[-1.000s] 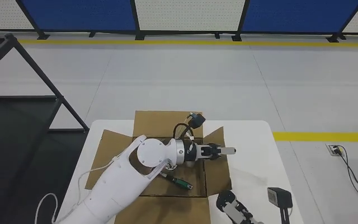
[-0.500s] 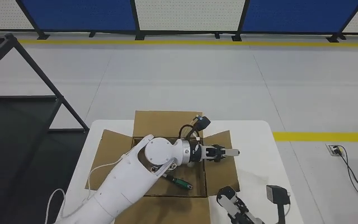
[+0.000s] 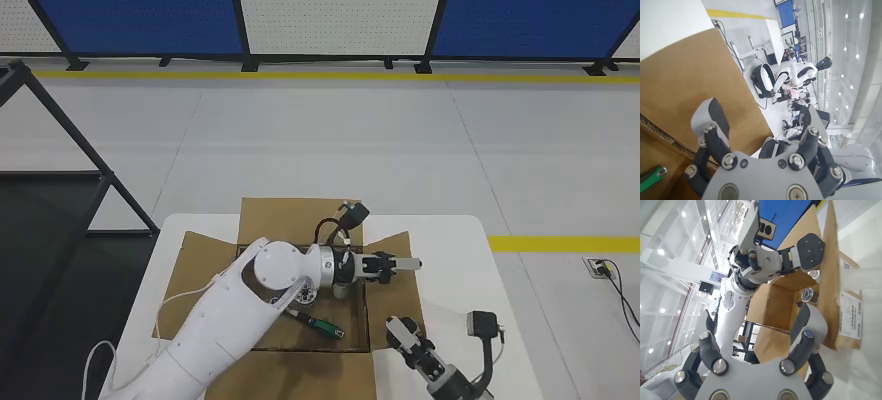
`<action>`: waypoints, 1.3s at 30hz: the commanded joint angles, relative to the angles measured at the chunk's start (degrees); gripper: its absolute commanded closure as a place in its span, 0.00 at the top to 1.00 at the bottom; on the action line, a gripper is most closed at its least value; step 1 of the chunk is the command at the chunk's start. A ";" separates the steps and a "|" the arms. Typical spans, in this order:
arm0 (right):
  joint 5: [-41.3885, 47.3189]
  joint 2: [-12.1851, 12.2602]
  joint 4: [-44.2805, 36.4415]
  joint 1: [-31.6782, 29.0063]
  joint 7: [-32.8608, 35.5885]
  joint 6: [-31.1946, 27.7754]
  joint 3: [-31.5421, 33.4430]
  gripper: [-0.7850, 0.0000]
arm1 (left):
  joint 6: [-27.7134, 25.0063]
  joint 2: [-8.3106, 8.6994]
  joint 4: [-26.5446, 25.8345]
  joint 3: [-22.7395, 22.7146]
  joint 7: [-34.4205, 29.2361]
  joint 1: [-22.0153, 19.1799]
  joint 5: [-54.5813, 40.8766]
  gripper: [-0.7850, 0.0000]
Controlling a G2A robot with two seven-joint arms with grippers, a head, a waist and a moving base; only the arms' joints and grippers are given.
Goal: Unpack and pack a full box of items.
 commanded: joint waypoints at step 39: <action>-1.16 0.37 2.32 0.95 -5.72 4.94 0.54 1.00 | -0.01 10.77 -28.82 -37.04 -2.42 27.58 6.23 1.00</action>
